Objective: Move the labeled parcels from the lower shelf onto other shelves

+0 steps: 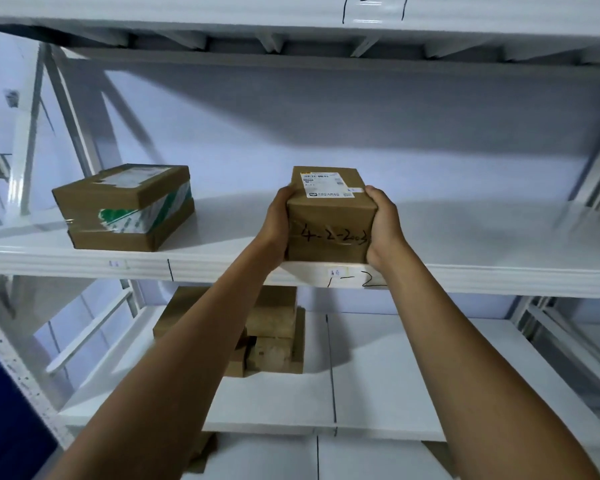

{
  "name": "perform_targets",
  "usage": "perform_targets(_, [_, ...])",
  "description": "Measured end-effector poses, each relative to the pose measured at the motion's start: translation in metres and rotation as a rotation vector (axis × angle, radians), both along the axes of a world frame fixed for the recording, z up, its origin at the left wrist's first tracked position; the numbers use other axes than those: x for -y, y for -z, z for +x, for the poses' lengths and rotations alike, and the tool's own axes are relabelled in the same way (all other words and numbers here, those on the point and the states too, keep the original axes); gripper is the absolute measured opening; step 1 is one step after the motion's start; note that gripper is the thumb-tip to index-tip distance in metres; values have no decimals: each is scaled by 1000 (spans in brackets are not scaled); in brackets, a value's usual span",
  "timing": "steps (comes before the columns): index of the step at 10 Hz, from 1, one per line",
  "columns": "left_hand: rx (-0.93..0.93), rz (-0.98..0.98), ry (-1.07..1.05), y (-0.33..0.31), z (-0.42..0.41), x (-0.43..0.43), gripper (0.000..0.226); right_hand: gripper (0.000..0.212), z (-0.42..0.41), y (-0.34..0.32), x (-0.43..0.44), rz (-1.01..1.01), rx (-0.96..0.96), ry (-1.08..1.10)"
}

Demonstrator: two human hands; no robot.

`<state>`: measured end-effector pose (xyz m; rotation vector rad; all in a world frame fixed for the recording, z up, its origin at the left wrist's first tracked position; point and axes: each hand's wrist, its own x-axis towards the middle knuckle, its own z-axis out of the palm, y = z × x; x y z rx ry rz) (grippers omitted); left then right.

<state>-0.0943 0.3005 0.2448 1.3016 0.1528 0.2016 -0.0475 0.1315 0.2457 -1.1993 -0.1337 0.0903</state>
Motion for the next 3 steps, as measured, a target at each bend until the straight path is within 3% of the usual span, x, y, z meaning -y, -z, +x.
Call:
perform_targets(2, [-21,-6,103,0,3,-6,62,43,1,2,-3,-50,-43,20])
perform_targets(3, [42,5,58,-2,-2,-4,59,48,-4,-2,-5,-61,-34,67])
